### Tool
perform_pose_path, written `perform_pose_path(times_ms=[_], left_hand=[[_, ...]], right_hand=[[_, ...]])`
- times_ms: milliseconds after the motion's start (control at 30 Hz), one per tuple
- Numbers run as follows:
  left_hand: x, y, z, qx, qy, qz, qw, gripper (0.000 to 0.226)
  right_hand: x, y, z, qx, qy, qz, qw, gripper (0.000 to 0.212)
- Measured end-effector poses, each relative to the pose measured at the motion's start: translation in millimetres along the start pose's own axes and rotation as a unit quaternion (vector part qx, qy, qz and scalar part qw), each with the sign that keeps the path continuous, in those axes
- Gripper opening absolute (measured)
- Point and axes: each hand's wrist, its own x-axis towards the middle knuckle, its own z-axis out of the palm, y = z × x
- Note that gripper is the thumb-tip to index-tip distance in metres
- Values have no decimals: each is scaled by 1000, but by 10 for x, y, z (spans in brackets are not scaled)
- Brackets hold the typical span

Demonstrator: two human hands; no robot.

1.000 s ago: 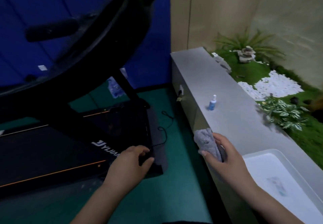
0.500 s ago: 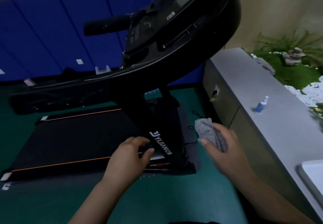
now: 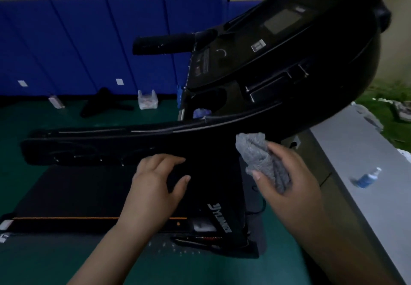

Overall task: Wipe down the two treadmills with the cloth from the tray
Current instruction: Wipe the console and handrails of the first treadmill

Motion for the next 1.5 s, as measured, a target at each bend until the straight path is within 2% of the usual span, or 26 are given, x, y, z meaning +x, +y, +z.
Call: perform_pose_path(times_ms=[100, 200, 267, 333, 400, 533, 600, 700, 833, 933, 1067, 1167, 1300, 1400, 1500], left_hand=[[397, -68, -99, 55, 43, 38, 997, 43], [706, -156, -179, 98, 46, 54, 993, 50], [853, -266, -218, 133, 26, 56, 989, 55], [967, -409, -258, 175, -16, 52, 983, 66], [1063, -552, -305, 205, -63, 49, 975, 76], [1248, -763, -393, 207, -121, 72, 968, 83], [1319, -841, -419, 190, -146, 96, 966, 83], [1391, -937, -463, 172, -175, 142, 959, 82], [1442, -1007, -453, 128, -198, 182, 955, 72], [1466, -1063, -408, 110, -192, 201, 954, 71], [1511, -1080, -386, 104, -182, 228, 951, 68], [1530, -1077, -403, 90, -170, 232, 954, 67], [1520, -1089, -424, 88, -147, 230, 958, 66], [1527, -1076, -430, 102, -143, 223, 959, 66], [1531, -1031, -467, 113, -154, 217, 957, 66]], right_hand=[[427, -82, 1, -67, 16, -83, 994, 56], [805, -140, -25, -182, 45, -184, 965, 52], [1016, -107, -6, -276, 48, -189, 941, 46], [1147, -38, 64, -360, 40, -150, 920, 45], [1183, 14, 209, -396, 22, -139, 907, 45], [1119, -92, 772, -378, -40, -156, 912, 50], [1053, -180, 1094, -369, -46, -148, 916, 48], [1050, -236, 1289, -364, -8, -117, 924, 41], [1194, -170, 896, -456, 34, -21, 889, 41], [1167, -237, 818, -448, 96, 54, 887, 43], [1067, -430, 1392, -395, 35, -30, 918, 37], [1013, -457, 1616, -350, 61, -46, 934, 37], [1071, -368, 1277, -379, 86, -68, 919, 38], [1132, -299, 900, -404, 144, -23, 903, 37], [1120, -293, 1055, -395, 93, -43, 913, 40]])
